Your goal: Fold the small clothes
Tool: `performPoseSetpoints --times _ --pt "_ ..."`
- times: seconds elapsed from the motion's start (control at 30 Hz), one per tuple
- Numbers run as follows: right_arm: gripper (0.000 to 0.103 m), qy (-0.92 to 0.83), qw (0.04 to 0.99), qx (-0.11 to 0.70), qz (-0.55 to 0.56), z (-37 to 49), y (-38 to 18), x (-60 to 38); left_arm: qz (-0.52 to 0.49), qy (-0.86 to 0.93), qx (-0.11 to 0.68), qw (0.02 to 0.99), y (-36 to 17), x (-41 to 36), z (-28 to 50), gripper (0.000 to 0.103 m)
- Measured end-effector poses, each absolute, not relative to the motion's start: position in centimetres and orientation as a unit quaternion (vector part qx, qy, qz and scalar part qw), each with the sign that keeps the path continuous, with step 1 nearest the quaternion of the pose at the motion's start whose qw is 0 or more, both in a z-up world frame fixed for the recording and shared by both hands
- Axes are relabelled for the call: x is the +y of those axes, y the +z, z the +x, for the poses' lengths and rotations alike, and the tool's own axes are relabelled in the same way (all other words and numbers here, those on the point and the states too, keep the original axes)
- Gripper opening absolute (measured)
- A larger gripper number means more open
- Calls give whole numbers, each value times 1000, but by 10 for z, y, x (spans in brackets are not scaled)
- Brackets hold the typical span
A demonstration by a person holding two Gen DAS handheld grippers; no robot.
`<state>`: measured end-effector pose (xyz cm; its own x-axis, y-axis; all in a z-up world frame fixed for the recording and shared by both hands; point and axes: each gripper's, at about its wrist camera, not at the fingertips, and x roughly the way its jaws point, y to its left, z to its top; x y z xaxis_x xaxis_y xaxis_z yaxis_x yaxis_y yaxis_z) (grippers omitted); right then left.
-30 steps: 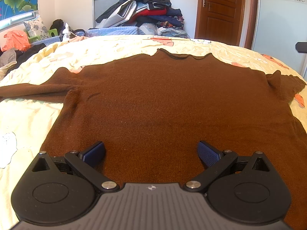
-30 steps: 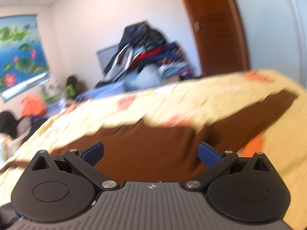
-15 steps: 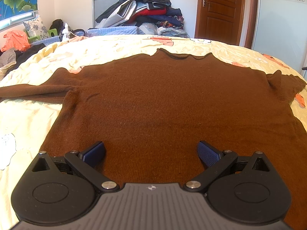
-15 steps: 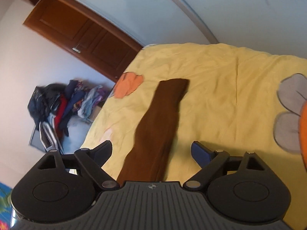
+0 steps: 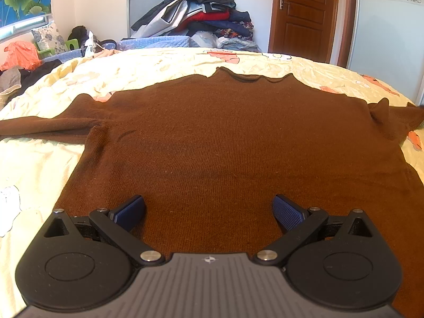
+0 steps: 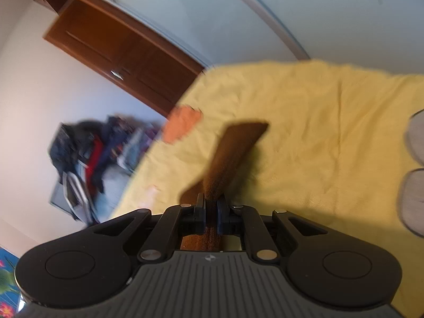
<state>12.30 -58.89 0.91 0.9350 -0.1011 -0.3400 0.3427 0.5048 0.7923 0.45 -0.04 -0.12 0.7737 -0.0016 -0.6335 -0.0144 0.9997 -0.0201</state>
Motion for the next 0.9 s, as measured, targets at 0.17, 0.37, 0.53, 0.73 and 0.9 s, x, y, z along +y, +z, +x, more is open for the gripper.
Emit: performPoseSetpoints --times 0.17,0.37,0.53,0.73,0.9 --pt "15 -92 897 58 428 82 72 -548 -18 1 335 942 0 2 4 103" --pt "21 112 948 43 295 70 140 -366 -16 1 335 942 0 2 3 103" --pt "90 272 915 148 258 87 107 -211 -12 0 336 942 0 1 2 103" --pt "89 211 910 229 274 66 43 -205 -18 0 333 943 2 2 0 103" --pt "89 145 920 255 261 37 -2 -240 -135 -38 325 935 26 25 25 103"
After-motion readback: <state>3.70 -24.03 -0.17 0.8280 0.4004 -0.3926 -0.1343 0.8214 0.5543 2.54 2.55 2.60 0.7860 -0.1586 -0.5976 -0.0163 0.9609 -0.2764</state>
